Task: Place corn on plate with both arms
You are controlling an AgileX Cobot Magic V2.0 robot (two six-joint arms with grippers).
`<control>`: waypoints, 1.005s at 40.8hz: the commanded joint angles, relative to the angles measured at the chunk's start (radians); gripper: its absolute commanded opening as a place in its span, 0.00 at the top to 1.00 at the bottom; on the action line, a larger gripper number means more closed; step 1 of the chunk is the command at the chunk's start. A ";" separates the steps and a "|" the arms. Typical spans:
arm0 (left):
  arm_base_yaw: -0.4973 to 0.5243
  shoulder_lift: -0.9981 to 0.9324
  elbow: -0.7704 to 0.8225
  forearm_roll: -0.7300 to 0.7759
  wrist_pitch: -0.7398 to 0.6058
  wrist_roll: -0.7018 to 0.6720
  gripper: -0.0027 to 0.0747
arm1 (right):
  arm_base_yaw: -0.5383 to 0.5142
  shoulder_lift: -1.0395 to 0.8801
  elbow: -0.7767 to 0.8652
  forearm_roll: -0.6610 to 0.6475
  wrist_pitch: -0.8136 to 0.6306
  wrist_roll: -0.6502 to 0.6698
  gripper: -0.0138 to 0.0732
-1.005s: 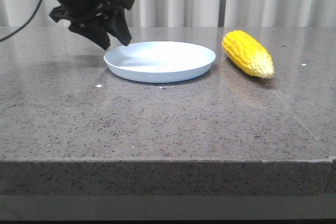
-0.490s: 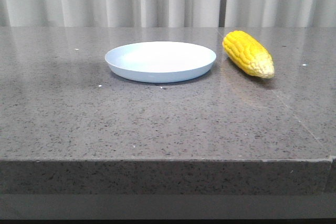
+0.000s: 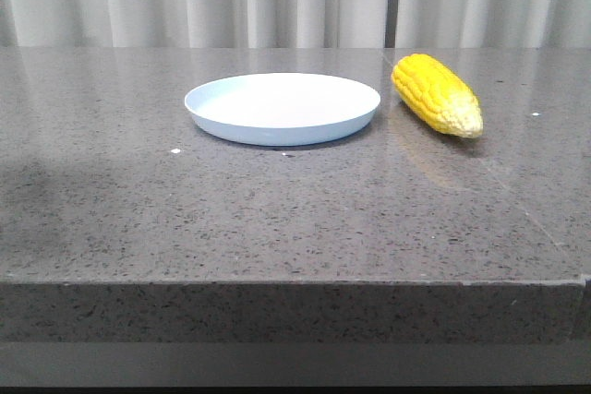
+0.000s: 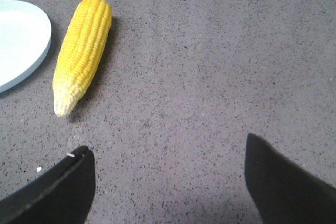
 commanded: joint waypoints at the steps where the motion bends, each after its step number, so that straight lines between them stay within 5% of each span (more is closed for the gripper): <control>1: -0.007 -0.092 0.038 -0.030 -0.088 -0.018 0.44 | -0.004 0.007 -0.037 0.009 -0.030 -0.006 0.14; 25: -0.007 -0.168 0.076 -0.034 -0.095 -0.018 0.44 | 0.242 0.387 -0.419 0.020 0.196 -0.025 0.12; 41: -0.007 -0.168 0.076 -0.034 -0.095 -0.018 0.44 | 0.253 0.776 -0.695 0.007 0.258 -0.019 0.12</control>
